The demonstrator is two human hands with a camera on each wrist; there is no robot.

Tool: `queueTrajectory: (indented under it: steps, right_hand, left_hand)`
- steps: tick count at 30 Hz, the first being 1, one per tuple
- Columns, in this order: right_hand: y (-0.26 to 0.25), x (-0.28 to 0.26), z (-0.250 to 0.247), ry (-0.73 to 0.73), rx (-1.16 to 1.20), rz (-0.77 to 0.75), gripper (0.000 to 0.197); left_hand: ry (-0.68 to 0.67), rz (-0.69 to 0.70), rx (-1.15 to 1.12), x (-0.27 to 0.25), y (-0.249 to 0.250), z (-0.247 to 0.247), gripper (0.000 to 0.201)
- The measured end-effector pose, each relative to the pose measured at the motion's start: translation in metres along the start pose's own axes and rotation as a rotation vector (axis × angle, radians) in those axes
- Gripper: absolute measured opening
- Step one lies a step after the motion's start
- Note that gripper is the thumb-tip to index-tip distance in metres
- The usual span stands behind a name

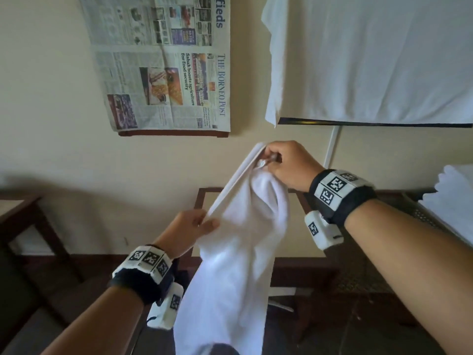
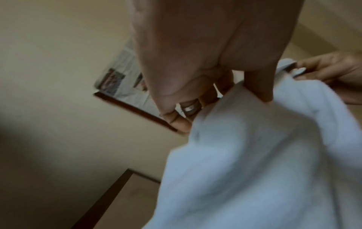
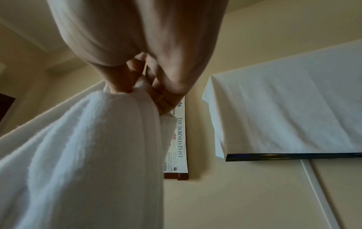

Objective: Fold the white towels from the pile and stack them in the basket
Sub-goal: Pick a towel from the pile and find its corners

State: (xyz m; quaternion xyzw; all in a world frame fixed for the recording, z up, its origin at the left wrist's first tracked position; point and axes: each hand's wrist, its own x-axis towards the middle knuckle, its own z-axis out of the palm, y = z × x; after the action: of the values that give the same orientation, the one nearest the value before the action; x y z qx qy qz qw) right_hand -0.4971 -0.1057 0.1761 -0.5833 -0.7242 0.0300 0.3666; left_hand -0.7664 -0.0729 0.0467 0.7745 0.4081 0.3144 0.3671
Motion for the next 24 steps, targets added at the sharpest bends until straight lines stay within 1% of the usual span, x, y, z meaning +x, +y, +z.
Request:
queueTrajectory:
  steps: [1, 3, 7, 9, 10, 11, 13, 15, 16, 18, 19, 21, 23, 24]
  right_hand:
    - [-0.001, 0.003, -0.003, 0.018, 0.000, 0.002, 0.010]
    - [-0.001, 0.008, -0.008, 0.053, -0.015, 0.013, 0.006]
    - [0.007, 0.012, -0.018, 0.135, -0.051, 0.046, 0.004]
    - [0.015, 0.010, -0.020, 0.146, -0.063, 0.082, 0.003]
    - [0.019, 0.008, -0.020, 0.144, -0.066, 0.106, 0.002]
    - [0.025, 0.005, -0.020, 0.136, -0.067, 0.132, 0.002]
    - [0.038, -0.006, -0.018, 0.103, -0.072, 0.191, 0.004]
    - [0.056, -0.022, -0.016, 0.056, -0.080, 0.254, 0.006]
    - [0.066, -0.032, -0.013, 0.025, -0.090, 0.281, 0.007]
    - [0.085, -0.052, -0.007, -0.017, -0.115, 0.333, 0.008]
    - [0.093, -0.063, -0.004, -0.008, -0.137, 0.356, 0.006]
    - [0.113, -0.085, -0.001, 0.060, -0.171, 0.427, 0.011]
    - [0.133, -0.110, -0.001, 0.140, -0.178, 0.557, 0.014]
    - [0.143, -0.122, -0.001, 0.178, -0.182, 0.626, 0.017]
  left_hand:
    - [0.010, -0.030, -0.033, -0.010, -0.010, 0.001, 0.043]
    - [0.044, -0.076, -0.055, -0.027, -0.027, 0.004, 0.032]
    - [0.094, -0.150, 0.012, -0.053, -0.068, 0.010, 0.034]
    - [0.113, -0.196, 0.079, -0.062, -0.085, 0.013, 0.029]
    - [0.139, -0.223, 0.100, -0.067, -0.090, 0.015, 0.031]
    - [0.189, -0.245, 0.094, -0.070, -0.089, 0.015, 0.032]
    - [0.366, -0.281, 0.000, -0.073, -0.091, 0.010, 0.029]
    - [0.565, -0.309, -0.192, -0.071, -0.090, -0.001, 0.023]
    - [0.644, -0.302, -0.286, -0.067, -0.088, -0.006, 0.020]
    - [0.739, -0.285, -0.398, -0.058, -0.073, -0.012, 0.016]
    - [0.751, -0.269, -0.416, -0.051, -0.064, -0.013, 0.015]
    - [0.723, -0.231, -0.346, -0.038, -0.051, -0.016, 0.014]
    - [0.662, -0.234, -0.160, -0.028, -0.057, -0.017, 0.018]
    - [0.632, -0.262, -0.064, -0.024, -0.067, -0.019, 0.022]
